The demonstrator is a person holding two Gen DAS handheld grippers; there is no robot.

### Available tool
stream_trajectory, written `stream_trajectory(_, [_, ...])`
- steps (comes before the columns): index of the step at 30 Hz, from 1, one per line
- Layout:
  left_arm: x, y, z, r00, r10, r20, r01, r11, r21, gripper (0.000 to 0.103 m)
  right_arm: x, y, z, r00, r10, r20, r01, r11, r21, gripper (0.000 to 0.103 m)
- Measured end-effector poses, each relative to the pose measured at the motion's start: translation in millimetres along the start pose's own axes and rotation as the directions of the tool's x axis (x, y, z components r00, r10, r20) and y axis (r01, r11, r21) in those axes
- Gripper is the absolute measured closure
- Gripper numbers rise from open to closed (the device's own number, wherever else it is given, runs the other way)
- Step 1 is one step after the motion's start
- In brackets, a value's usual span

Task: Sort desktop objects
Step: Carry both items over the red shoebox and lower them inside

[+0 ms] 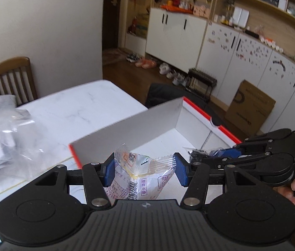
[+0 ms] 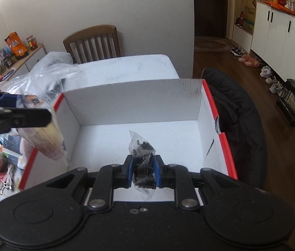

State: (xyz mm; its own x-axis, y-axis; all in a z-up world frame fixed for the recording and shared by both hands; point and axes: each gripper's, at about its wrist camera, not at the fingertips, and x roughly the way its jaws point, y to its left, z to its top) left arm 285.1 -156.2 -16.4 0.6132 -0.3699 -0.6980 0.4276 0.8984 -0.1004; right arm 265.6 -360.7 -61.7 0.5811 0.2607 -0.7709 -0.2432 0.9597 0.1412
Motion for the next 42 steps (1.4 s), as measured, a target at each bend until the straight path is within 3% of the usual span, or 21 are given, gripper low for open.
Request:
stream_trajectory(11, [60, -11, -6, 0.988, -0.008, -0.153, 0.021, 0.996, 0.082, 0.048, 37, -9, 4, 0.993, 0.018, -0.118, -0.024, 0.998, -0.055, 0.084])
stream_trajectory(22, [80, -14, -16, 0.971, 0.027, -0.239, 0.007, 0.990, 0.140, 0.048, 63, -5, 8, 0.981, 0.013, -0.192, -0.037, 0.992, -0.121, 0.083])
stream_trajectory(42, [75, -20, -21, 0.976, 0.053, -0.211, -0.021, 0.989, 0.149, 0.045, 79, -5, 3, 0.965, -0.010, -0.264, -0.028, 0.990, -0.140, 0.083])
